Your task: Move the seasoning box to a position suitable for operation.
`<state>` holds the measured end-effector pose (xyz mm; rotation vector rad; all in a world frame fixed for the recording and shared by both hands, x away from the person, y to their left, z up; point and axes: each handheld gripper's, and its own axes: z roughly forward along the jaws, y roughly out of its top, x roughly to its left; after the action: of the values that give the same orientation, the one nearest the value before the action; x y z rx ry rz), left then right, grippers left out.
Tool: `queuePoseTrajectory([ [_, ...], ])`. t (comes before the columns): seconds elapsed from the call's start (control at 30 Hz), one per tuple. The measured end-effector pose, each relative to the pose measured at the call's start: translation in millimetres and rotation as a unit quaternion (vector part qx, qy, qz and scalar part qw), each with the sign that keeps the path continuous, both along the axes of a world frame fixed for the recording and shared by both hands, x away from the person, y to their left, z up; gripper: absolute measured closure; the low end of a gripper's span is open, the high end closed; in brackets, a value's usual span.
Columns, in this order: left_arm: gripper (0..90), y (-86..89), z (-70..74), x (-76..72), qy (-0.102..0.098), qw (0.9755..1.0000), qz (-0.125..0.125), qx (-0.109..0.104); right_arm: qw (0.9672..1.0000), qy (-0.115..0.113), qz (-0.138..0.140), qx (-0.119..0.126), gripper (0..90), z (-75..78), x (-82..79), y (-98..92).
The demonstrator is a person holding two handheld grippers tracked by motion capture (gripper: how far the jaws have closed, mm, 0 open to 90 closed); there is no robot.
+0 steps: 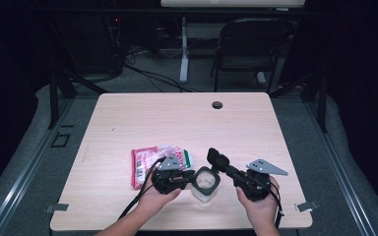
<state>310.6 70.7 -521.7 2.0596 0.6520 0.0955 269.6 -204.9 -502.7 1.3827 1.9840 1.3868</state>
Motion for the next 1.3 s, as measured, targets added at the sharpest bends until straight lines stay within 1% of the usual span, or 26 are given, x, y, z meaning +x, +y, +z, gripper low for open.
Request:
queuePoseTrajectory([
  [0.23, 76.2, -1.6, -1.6, -3.0, -0.002, 1.0000, 0.000, -0.005, 0.9999, -0.004, 0.002, 0.010, 84.9, -3.3, 9.1, -1.5],
  [0.3, 75.3, -1.6, -2.6, -3.0, 0.000, 0.9999, -0.002, -0.012, 1.0000, -0.001, 0.002, 0.008, 84.3, -5.5, 10.3, -1.2],
  [0.4, 71.8, -0.4, -1.6, -2.8, -0.002, 1.0000, -0.006, -0.007, 0.9999, 0.000, 0.007, 0.007, 80.8, -7.8, 9.8, -0.8],
  [0.47, 70.9, 1.9, -0.6, -2.2, -0.006, 0.9999, -0.003, -0.010, 0.9999, -0.006, 0.007, 0.004, 78.7, -6.7, 8.4, -1.8],
  [0.53, 70.0, 5.1, 1.0, -1.0, -0.010, 0.9999, 0.005, -0.008, 0.9999, -0.011, 0.006, 0.009, 76.0, -5.6, 6.4, -4.6],
  [0.57, 69.5, 7.2, 1.8, 0.0, -0.011, 0.9999, 0.007, -0.010, 0.9999, -0.010, 0.004, 0.006, 75.0, -5.4, 5.8, -5.8],
  [0.6, 68.7, 9.3, 2.3, 0.9, -0.014, 0.9998, 0.012, -0.012, 0.9999, -0.012, 0.006, 0.009, 73.5, -6.0, 5.2, -7.1],
  [0.73, 64.6, 19.6, 4.3, 4.7, -0.029, 0.9990, 0.033, 0.001, 0.9999, -0.014, 0.009, 0.004, 68.7, -10.1, 4.1, -12.8],
  [0.77, 63.6, 23.2, 4.4, 5.9, -0.034, 0.9985, 0.041, 0.010, 0.9999, -0.013, 0.009, 0.001, 67.6, -10.4, 4.4, -14.3],
  [0.8, 62.3, 25.1, 4.0, 6.7, -0.038, 0.9981, 0.047, 0.012, 0.9999, -0.012, 0.009, 0.005, 66.1, -10.8, 5.3, -16.2],
  [0.9, 58.8, 33.4, 2.4, 9.4, -0.049, 0.9963, 0.064, 0.028, 0.9998, -0.009, 0.007, 0.015, 63.1, -11.4, 9.5, -21.3],
  [1.0, 57.7, 39.6, -0.2, 11.2, -0.057, 0.9943, 0.080, 0.041, 0.9998, -0.008, 0.007, 0.020, 62.7, -12.1, 11.9, -22.5],
  [1.03, 56.7, 40.7, -1.5, 11.4, -0.057, 0.9940, 0.083, 0.044, 0.9996, -0.007, 0.008, 0.025, 62.0, -12.8, 14.3, -22.3],
  [1.13, 55.6, 42.7, -6.1, 11.7, -0.058, 0.9925, 0.087, 0.063, 0.9994, -0.005, 0.012, 0.031, 61.9, -13.3, 16.2, -21.1],
  [1.23, 54.2, 42.4, -9.4, 10.4, -0.066, 0.9905, 0.090, 0.081, 0.9994, -0.004, 0.014, 0.031, 61.5, -13.8, 18.5, -20.1],
  [1.3, 52.7, 41.7, -10.4, 8.8, -0.071, 0.9894, 0.091, 0.088, 0.9994, -0.004, 0.015, 0.032, 61.4, -13.9, 19.4, -19.8],
])
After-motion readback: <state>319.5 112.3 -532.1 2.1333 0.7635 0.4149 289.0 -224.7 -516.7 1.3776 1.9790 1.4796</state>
